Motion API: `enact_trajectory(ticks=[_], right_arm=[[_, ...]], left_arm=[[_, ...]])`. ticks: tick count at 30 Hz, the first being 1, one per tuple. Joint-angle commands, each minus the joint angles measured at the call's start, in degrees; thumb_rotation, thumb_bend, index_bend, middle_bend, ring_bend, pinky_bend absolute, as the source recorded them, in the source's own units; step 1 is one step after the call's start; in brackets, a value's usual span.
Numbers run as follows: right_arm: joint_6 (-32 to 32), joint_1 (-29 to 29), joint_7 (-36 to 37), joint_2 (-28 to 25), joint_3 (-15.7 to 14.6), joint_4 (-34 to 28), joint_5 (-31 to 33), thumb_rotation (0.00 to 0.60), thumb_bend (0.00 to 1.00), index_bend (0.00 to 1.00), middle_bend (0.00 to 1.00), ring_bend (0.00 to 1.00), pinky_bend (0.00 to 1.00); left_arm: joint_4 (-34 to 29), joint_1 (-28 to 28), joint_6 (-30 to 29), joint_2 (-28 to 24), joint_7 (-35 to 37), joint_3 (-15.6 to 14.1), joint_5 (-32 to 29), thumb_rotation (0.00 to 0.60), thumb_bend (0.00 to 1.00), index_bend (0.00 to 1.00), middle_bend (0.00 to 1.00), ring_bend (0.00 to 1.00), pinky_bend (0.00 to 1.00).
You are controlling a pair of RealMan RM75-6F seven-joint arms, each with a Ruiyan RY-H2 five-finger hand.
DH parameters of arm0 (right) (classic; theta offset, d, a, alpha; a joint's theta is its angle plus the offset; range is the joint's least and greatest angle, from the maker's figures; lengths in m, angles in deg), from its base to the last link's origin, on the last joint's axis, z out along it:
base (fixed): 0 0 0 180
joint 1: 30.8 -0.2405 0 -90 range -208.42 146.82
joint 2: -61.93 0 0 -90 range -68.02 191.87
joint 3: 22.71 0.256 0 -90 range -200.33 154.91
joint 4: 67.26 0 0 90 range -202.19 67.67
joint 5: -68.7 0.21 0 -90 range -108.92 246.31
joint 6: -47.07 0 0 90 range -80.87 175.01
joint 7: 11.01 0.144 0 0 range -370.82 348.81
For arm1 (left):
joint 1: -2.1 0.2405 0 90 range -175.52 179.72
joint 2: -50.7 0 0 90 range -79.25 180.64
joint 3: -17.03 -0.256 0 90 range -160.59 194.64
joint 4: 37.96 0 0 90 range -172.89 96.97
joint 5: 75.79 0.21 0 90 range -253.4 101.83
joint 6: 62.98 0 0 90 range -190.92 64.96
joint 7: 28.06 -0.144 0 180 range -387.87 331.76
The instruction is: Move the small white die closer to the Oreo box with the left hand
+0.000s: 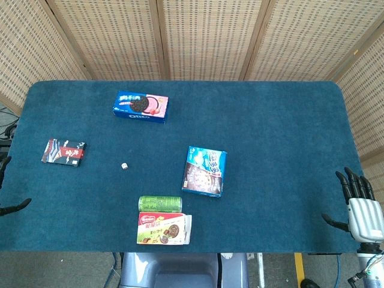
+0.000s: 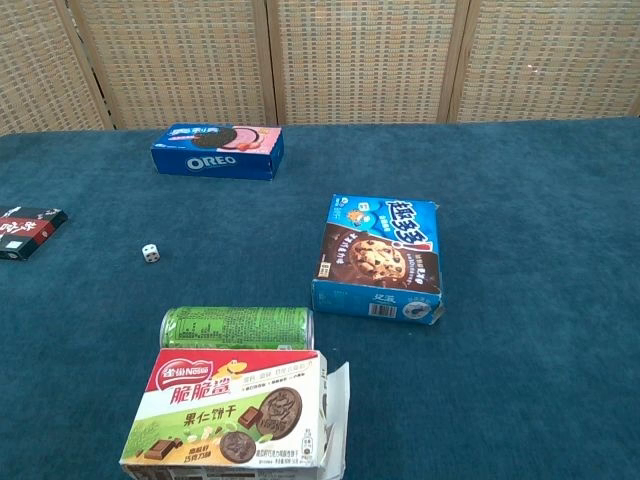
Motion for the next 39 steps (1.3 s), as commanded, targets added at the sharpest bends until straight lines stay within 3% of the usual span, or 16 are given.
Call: enact_trajectory(ticks=[1,10,14,17,24,31,39], right_arm=[[0.14,0.15,0.16,0.03,0.0,-0.15,0.09,0.6,0.0,0.02,0.0,0.0,0.0],[0.25,0.17,0.11,0.05,-0.02,-0.07,-0.07,0.6,0.0,0.02,0.0,0.0,0.0],[0.06,0.02,-0.12,0.06,0.02,-0.14,-0.08,0.6,0.0,0.02,0.0,0.0,0.0],[-0.11,-0.06,-0.42,0.06,0.09,-0.23,0.13,0.6,0.0,0.02,0.0,0.0,0.0],[-0.53,-0.1,0.08,-0.01,0.11,-0.19,0.51,0.6,0.0,0.02,0.0,0.0,0.0],[-0.91,-0.22,0.51,-0.07,0.13,-0.14,0.69,0.6,0.0,0.02,0.0,0.0,0.0],[-0.93,-0.21,0.86,-0.16,0.08,-0.11,0.59,0.6,0.0,0.02,0.0,0.0,0.0]], left_arm=[[0.94,0.24,-0.31,0.47,1.08,-0.3,1.28,0.6,0.0,0.0,0.0,0.0,0.0],[0.01,-2.53,3.44,-0.55,1.11,-0.67,4.68,0.6,0.0,0.0,0.0,0.0,0.0],[-3.3,-8.36,10.56,-1.44,-2.13,1.0,5.29,0.6,0.0,0.0,0.0,0.0,0.0],[-4.65,-13.86,17.65,-1.08,-4.42,3.1,4.22,0.6,0.04,0.06,0.0,0.0,0.0],[1.55,-24.27,32.23,6.92,-10.27,7.27,-2.97,0.6,0.23,0.32,0.0,0.0,0.0],[9.63,-29.51,38.58,14.89,-12.1,7.5,-5.18,0.6,0.25,0.35,0.0,0.0,0.0],[14.39,-32.03,39.94,20.67,-16.83,7.97,-8.15,0.6,0.28,0.35,0.0,0.0,0.0]])
